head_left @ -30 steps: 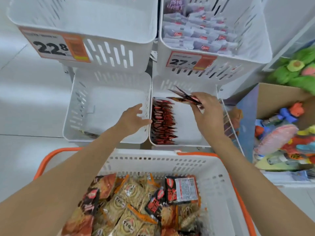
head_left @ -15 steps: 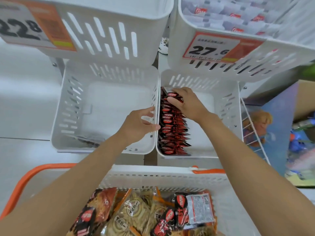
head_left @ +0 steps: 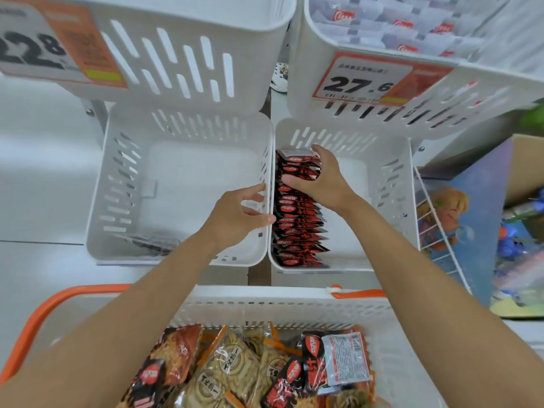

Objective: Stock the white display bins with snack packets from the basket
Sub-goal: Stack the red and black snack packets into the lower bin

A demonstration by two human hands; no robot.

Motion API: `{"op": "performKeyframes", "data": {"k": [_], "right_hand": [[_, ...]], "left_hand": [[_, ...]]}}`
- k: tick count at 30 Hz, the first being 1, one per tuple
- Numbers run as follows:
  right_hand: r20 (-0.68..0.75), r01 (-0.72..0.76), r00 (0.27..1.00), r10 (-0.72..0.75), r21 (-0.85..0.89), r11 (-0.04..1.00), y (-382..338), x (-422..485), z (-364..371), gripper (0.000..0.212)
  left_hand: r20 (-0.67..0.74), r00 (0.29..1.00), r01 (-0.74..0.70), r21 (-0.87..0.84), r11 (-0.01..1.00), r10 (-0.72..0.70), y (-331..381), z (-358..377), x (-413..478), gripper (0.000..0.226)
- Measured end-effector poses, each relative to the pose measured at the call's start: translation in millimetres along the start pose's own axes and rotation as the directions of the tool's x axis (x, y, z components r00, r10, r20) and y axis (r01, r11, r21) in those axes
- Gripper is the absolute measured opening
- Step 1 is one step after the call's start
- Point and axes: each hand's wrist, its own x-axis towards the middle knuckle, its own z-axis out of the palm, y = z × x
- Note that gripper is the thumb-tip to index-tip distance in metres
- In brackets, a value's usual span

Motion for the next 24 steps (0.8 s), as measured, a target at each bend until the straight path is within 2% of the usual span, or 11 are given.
{"op": "performKeyframes", "data": {"k": [4, 8, 12, 16, 20, 22, 24], "right_hand": [[-0.017, 0.086, 0.996, -0.088, -0.078, 0.993, -1, -9, 10, 0.096], [-0.008, 0.068, 0.998, -0.068, -0.05, 0.996, 1, -9, 13, 0.104], [0.007, 0.046, 0.999, -0.045, -0.082, 0.996, -3, -19, 12, 0.104], [-0.164, 0.072, 0.98, -0.11, -0.223, 0.972, -16, -60, 8, 0.085], [-0.333, 0.196, 0.909, -0.252, -0.195, 0.961, -38, -144, 3, 0.052], [-0.353, 0.227, 0.892, -0.283, -0.192, 0.955, -47, -194, 5, 0.039], [-0.298, 0.21, 0.919, -0.258, -0.184, 0.96, -46, -240, 10, 0.031]], "left_hand": [[-0.003, 1.0, -0.004, 0.007, 1.0, 0.004, 1, -1, 0, 0.072], [-0.01, 1.0, 0.001, 0.026, 1.0, 0.0, 2, 0, 0, 0.071], [-0.023, 1.0, -0.003, 0.156, 0.988, 0.006, 8, 0, -3, 0.07], [-0.139, 0.99, 0.008, 0.268, 0.963, 0.03, 23, 5, -31, 0.053], [-0.119, 0.988, -0.072, 0.241, 0.968, 0.103, 36, 10, -95, 0.033], [-0.105, 0.988, -0.089, 0.198, 0.976, 0.111, 35, 13, -136, 0.03], [-0.115, 0.989, -0.076, 0.151, 0.986, 0.094, 27, 16, -175, 0.03]]}}
